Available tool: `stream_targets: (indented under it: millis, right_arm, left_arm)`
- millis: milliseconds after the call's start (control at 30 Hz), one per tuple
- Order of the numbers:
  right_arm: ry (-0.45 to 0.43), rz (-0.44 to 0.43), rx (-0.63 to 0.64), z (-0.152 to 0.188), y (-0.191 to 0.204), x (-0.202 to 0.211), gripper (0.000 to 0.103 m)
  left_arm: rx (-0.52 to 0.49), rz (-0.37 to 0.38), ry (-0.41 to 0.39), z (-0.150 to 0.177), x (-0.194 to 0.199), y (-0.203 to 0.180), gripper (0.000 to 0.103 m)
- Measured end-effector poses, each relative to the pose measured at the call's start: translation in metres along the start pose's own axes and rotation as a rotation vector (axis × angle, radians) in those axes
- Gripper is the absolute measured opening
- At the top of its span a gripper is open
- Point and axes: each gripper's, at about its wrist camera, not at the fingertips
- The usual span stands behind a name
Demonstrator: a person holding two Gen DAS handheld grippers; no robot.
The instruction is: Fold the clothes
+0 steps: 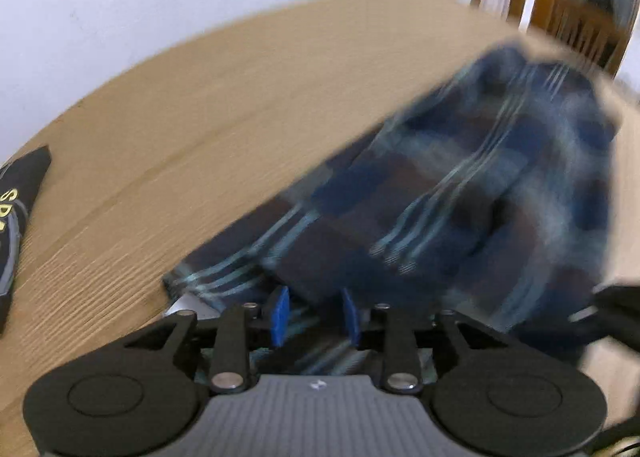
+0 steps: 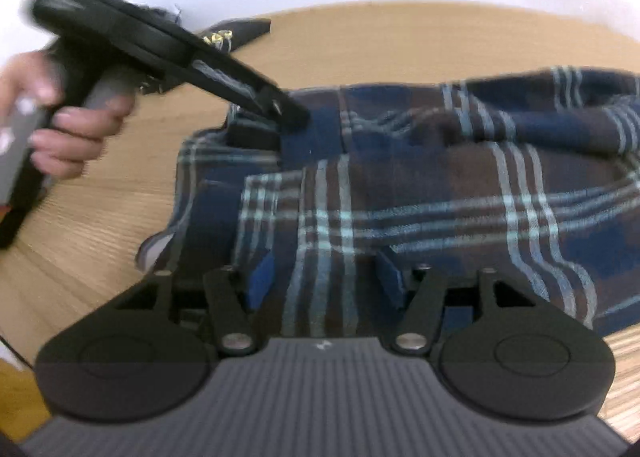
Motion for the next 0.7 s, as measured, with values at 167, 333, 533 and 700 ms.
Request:
stream_targets:
  millis: [167,333,533,700]
  right_arm:
    - [0.020,0.033,-0.001,-0.007,0.003,0.007,0.062]
    - [0.005,0.012,-0.043,-0.008,0.009,0.031,0.062]
    - [0.034,-0.046,-0.127,0.000,0.023,0.050,0.071]
    - [0.048,-0.027,-0.223,0.007,0.007,0.062,0.070]
  left_arm:
    - [-0.006,0.007,-0.025,-0.002,0.016,0.022,0.048]
    - [-0.049,-0.029,-0.044,-0.010,0.021,0.059,0.060]
    - [-0.053,0.147,0.051,-0.011,-0.010,0.096,0.063]
    - [-0.042,0.173,0.050,-0.012,-0.014,0.103,0.064]
Point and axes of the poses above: each gripper's, at about its wrist camera, not at the fingertips, and x roughly against the way its jaws point, y to its left, z to its underside, and after that the axes turned 11 degrees about -y, right-handed
